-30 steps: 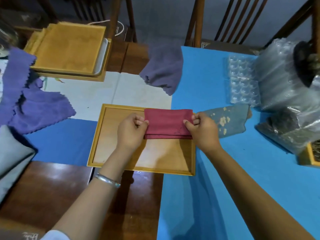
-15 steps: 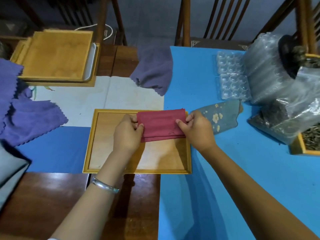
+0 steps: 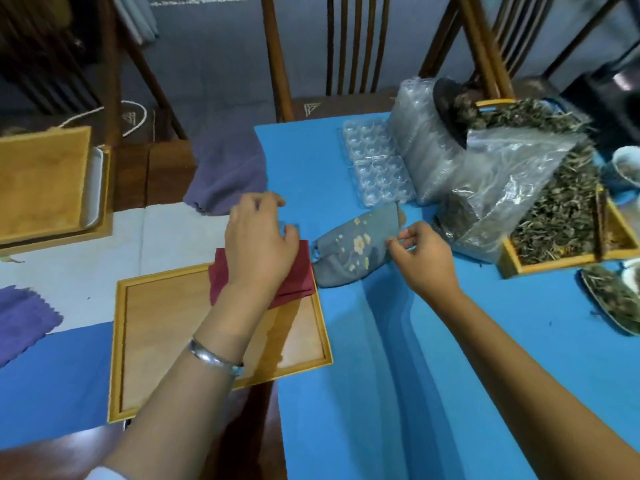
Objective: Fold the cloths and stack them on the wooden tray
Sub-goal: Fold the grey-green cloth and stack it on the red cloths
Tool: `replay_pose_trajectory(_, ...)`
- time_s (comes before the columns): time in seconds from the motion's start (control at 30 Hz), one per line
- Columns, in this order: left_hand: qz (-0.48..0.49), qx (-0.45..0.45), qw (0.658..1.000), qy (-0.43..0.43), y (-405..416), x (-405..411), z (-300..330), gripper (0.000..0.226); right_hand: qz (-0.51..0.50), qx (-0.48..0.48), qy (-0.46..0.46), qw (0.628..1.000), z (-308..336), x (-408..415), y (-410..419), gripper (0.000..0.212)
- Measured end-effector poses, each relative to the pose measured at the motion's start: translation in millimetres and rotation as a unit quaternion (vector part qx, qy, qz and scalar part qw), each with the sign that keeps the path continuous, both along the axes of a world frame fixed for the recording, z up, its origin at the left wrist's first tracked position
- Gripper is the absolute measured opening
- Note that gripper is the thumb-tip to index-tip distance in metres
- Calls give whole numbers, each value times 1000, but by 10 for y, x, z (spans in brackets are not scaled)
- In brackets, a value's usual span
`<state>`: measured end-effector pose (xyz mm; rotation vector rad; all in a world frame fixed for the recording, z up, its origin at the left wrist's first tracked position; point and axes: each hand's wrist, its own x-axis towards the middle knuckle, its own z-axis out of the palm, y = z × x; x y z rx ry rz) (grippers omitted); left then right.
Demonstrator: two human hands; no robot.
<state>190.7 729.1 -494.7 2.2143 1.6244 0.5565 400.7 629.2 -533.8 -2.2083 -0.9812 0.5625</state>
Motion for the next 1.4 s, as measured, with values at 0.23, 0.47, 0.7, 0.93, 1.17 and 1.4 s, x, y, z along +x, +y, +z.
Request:
replay_pose_trajectory(0.23, -108, -109, 988, 23, 243, 116, -197, 30, 0, -38, -13, 999, -179, 112, 73, 34)
replay_pose_trajectory(0.47, -281, -196, 936, 74, 526, 780, -444, 50, -22, -54, 18, 998, -283, 95, 246, 51)
replay_pose_trajectory(0.7, -290, -212, 930, 73, 437, 969, -625, 26, -38, -20, 80, 996, -272, 50, 154, 22)
replay_pose_trajectory(0.93, -247, -266, 926, -100, 78, 748, -350, 34, -4, 105, 200, 974, 135, 179, -148, 23)
replay_pose_trajectory(1.17, -240, -310, 912, -119, -367, 610, 14, 33, 160, 112, 153, 969, 599, 321, -440, 27)
replay_pose_trajectory(1.4, -255, -314, 905, -134, -798, 833, 340, 54, 334, 25, 43, 941, 831, 590, -874, 35)
